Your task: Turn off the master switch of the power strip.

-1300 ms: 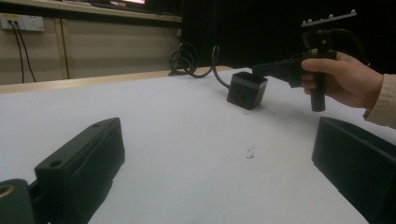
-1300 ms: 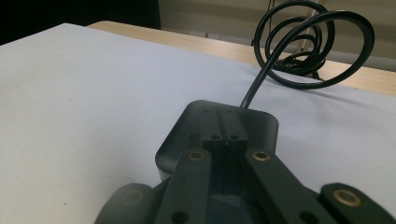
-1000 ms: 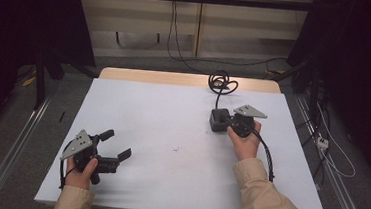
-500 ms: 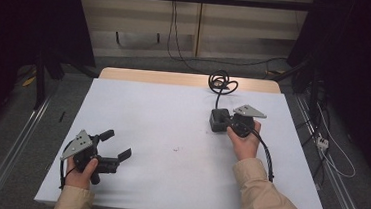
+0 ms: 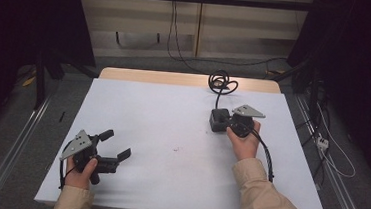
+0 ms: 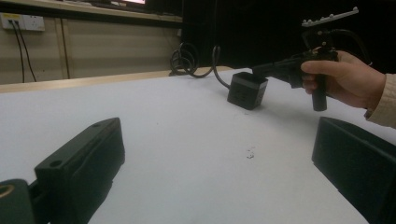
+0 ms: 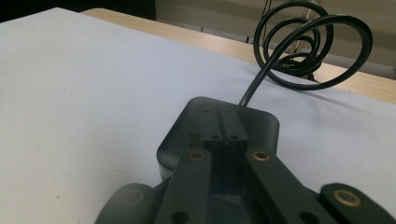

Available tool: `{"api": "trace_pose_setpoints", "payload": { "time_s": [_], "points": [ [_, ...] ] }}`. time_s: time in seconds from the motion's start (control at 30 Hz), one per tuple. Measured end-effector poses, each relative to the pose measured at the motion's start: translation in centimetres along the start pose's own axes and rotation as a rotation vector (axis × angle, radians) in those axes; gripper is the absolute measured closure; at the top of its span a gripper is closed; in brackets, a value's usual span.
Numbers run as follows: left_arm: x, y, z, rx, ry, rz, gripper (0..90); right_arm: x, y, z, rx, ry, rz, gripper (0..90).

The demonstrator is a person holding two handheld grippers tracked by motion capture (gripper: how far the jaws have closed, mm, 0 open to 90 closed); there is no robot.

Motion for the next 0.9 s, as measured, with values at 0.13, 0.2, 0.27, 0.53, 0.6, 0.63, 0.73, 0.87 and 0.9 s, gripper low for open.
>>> {"api": "trace_pose_setpoints", "payload": {
  "time_s": [0.13, 0.2, 0.27, 0.53, 0.6, 0.63, 0.73, 0.87, 0.9],
  "points": [
    [0.05, 0.01, 0.08, 0.000, 0.002, 0.000, 2.1, 0.01, -0.03, 0.01, -0.012, -0.003, -0.007, 90.0],
    [0.05, 0.02, 0.08, 0.003, 0.001, -0.003, 2.1, 0.01, -0.05, -0.02, -0.023, 0.000, -0.010, 90.0],
    [0.03, 0.02, 0.08, 0.002, 0.001, -0.002, 2.1, 0.01, -0.03, 0.01, -0.017, -0.004, -0.010, 90.0],
    [0.02, 0.06, 0.20, 0.010, 0.002, -0.007, 2.0, 0.00, 0.01, 0.02, -0.013, -0.003, -0.008, 90.0],
    [0.03, 0.07, 0.16, 0.010, 0.001, -0.008, 2.1, 0.00, 0.02, 0.05, -0.010, -0.005, -0.005, 90.0],
    [0.05, 0.02, 0.21, 0.006, 0.000, -0.003, 2.1, 0.00, 0.02, 0.05, -0.010, -0.005, -0.006, 90.0],
    [0.04, -0.09, 0.21, 0.012, 0.000, -0.004, 2.1, 0.01, 0.00, 0.06, -0.012, -0.007, -0.008, 90.0],
    [0.08, -0.12, 0.33, 0.014, 0.001, -0.005, 2.1, 0.00, 0.02, 0.00, -0.022, -0.002, -0.009, 90.0],
    [0.10, -0.13, 0.35, 0.013, 0.002, -0.003, 2.1, 0.00, 0.03, 0.00, -0.023, -0.001, -0.008, 90.0]
  ]
}}
Point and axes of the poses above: each handheld gripper's, and its own axes: x roughly backward along the jaws, y roughly out of its top, z roughly to its left, the point moved 7 cm from there along -x, roughly forward along the jaws
